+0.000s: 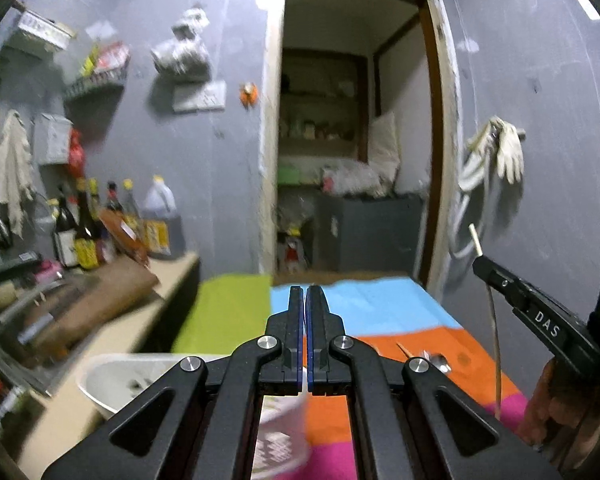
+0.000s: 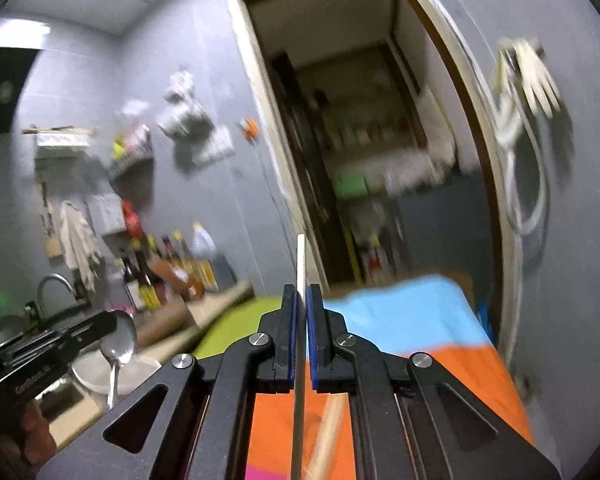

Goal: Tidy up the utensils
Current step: 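Lift the chopstick with the right tool and lower it into the white caddy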

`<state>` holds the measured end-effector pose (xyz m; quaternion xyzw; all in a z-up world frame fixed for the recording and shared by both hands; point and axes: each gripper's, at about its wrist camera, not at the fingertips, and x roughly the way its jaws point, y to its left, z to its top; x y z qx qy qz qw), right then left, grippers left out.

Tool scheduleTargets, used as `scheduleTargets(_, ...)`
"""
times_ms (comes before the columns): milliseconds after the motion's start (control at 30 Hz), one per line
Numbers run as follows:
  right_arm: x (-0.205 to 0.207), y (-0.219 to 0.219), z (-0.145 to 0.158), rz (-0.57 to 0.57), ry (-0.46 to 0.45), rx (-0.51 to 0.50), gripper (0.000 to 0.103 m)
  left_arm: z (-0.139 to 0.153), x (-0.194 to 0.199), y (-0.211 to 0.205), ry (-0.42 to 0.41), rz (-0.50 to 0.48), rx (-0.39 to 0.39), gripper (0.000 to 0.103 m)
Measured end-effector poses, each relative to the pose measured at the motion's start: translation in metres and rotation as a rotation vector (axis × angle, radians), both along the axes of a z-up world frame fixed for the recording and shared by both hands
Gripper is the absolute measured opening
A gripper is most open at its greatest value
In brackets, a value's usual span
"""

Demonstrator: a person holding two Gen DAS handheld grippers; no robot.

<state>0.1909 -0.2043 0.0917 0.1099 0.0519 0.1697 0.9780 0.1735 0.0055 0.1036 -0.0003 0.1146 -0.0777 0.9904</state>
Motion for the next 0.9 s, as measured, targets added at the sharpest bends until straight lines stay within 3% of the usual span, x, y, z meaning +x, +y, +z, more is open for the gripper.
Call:
scheduleTargets(200, 0.003, 0.059, 0.024, 0.080, -0.166, 0.046, 0.003, 0.027, -0.007, 0.046, -0.092, 0.100, 0.023, 0.000)
scheduleTargets(467, 0.021, 0.108, 0.037, 0.209, -0.208, 0.128, 0.003, 0.039, -0.013, 0.113, -0.150, 0.283, 0.037, 0.000)
scheduleTargets(667, 0.030, 0.131, 0.028, 0.170, -0.222, 0.095, 0.003, 0.020, 0.002, 0.137, -0.161, 0.397, 0.073, 0.000)
scheduleTargets(900, 0.031, 0.147, 0.007, 0.067, -0.265, 0.004, 0.003, -0.018, 0.029, 0.141, -0.135, 0.455, 0.133, 0.000)
